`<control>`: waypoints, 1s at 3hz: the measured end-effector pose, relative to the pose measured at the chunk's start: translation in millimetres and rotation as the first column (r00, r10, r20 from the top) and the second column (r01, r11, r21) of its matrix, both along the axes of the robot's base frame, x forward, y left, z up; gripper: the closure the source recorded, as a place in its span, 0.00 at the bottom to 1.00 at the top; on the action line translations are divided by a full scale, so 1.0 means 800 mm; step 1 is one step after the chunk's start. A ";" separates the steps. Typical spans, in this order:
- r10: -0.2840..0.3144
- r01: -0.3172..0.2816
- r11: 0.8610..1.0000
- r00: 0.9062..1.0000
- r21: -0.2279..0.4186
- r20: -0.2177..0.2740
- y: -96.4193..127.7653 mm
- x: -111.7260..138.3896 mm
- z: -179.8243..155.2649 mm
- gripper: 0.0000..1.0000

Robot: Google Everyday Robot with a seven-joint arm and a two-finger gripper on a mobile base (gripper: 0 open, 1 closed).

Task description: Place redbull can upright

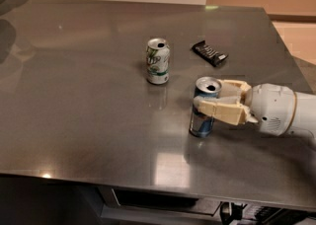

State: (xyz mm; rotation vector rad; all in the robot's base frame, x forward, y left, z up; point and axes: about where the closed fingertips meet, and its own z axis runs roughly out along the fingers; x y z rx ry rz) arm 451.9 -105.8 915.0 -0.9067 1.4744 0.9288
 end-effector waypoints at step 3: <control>0.008 -0.008 1.000 1.000 -0.003 0.003 0.006 -0.001 0.002 0.00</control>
Offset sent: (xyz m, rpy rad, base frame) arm -0.0003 0.0021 0.0008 -0.0013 -0.0013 0.0036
